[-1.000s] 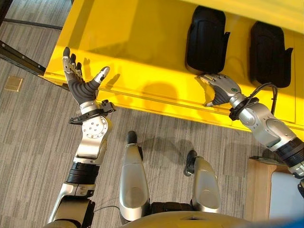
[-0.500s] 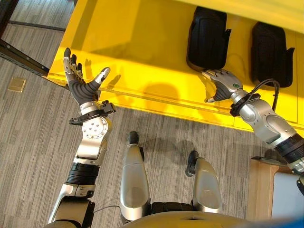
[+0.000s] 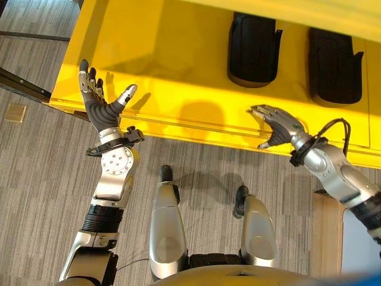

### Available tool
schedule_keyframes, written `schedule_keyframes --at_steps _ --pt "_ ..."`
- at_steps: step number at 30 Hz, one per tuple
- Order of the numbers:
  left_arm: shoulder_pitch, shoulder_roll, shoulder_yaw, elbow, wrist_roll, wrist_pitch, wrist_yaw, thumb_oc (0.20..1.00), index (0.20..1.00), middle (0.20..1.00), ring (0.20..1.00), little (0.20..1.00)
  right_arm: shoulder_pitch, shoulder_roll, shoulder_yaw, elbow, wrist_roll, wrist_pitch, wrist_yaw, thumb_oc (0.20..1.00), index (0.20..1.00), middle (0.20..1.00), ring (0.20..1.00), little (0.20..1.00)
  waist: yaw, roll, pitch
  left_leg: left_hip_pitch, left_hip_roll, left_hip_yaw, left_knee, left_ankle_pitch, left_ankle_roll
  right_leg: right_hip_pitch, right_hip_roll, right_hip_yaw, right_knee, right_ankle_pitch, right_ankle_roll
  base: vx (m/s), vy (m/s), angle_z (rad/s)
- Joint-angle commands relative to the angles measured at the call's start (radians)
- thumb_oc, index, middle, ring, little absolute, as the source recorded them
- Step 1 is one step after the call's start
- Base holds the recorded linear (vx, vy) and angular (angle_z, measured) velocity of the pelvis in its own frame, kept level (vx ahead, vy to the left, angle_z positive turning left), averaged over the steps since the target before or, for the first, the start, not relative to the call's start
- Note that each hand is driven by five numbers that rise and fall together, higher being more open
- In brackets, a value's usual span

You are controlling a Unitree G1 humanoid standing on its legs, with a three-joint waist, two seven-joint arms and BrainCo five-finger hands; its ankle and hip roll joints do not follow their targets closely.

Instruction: Move parts from the plastic box to the shelf.

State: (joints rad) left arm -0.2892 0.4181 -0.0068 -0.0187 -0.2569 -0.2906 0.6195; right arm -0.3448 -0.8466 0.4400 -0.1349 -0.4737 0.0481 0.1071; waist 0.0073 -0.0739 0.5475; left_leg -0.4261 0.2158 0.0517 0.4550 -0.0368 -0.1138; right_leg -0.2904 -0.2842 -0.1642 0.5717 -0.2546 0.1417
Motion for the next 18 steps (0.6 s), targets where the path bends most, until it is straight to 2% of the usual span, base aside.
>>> schedule_keyframes --at_steps 1,6,14,15,18 --pt "0.040 0.035 0.027 -0.121 0.011 -0.060 -0.007 1.000 1.000 1.000 1.000 1.000 0.047 -0.043 0.004 -0.037 0.046 -0.038 0.061 1.000 1.000 1.000 1.000 1.000 -0.007 -0.009 -0.035 0.079 -0.070 0.109 -0.001 -0.131 0.110 -0.015 0.152 -0.009 0.149 -0.098 -0.122 -0.04 -0.009 -0.01" --pt "0.052 0.032 0.020 -0.122 0.002 -0.068 -0.023 1.000 1.000 1.000 1.000 1.000 0.095 -0.048 -0.008 -0.068 0.052 -0.079 0.038 1.000 1.000 1.000 1.000 1.000 -0.014 -0.013 -0.041 0.089 -0.064 0.116 -0.008 -0.130 0.110 -0.002 0.158 -0.010 0.140 -0.099 -0.123 -0.04 -0.010 -0.02" --pt "0.069 0.024 0.008 -0.137 0.012 -0.062 -0.021 1.000 1.000 1.000 1.000 1.000 0.084 -0.040 -0.065 -0.134 0.097 -0.179 -0.135 1.000 1.000 1.000 1.000 1.000 -0.017 -0.007 -0.072 0.127 -0.057 0.119 -0.063 -0.104 0.096 0.042 0.159 -0.021 0.074 -0.079 -0.117 -0.02 0.015 -0.04" --pt "0.073 0.019 0.006 -0.137 0.000 -0.055 -0.018 1.000 1.000 1.000 1.000 1.000 0.077 -0.025 -0.086 -0.155 0.114 -0.197 -0.145 1.000 1.000 1.000 1.000 1.000 -0.018 -0.003 -0.084 0.143 -0.055 0.120 -0.086 -0.096 0.091 0.058 0.155 -0.024 0.049 -0.071 -0.113 0.00 0.035 -0.08" --pt "0.083 0.012 0.010 -0.137 -0.003 -0.046 -0.028 1.000 1.000 1.000 1.000 1.000 0.067 -0.002 -0.098 -0.171 0.133 -0.193 -0.133 1.000 1.000 1.000 1.000 1.000 -0.017 0.000 -0.100 0.163 -0.052 0.123 -0.113 -0.084 0.086 0.078 0.149 -0.028 0.017 -0.060 -0.107 0.02 0.033 -0.06"
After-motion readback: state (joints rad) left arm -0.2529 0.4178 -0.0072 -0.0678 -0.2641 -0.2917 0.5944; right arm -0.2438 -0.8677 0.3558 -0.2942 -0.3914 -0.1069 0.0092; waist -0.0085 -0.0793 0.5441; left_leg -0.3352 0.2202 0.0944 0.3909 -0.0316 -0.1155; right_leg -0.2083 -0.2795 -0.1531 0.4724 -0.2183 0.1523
